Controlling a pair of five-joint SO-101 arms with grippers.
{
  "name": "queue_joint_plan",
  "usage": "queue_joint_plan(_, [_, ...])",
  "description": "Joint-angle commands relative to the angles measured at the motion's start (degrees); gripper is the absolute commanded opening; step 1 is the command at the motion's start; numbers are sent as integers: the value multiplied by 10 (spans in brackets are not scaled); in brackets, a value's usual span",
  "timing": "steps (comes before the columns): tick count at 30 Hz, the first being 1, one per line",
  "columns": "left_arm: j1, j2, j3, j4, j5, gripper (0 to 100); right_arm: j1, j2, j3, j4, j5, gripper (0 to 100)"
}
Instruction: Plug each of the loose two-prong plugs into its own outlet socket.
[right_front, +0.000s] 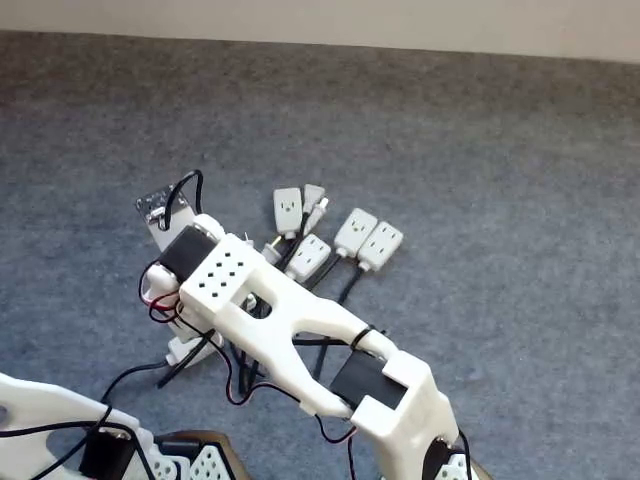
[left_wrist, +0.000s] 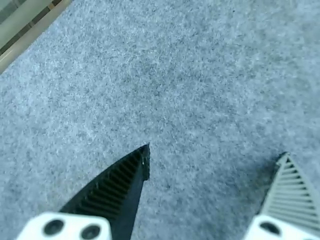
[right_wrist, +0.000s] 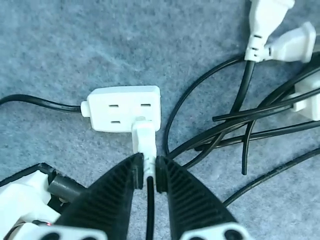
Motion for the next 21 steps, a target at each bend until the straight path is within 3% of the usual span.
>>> queue_joint_plan(1, [-8, -4, -16, 2, 2, 351, 20, -34, -36, 3, 5, 5])
queue_joint_plan(21, [-8, -3, -16, 2, 2, 351, 26, 51, -66, 10, 3, 5])
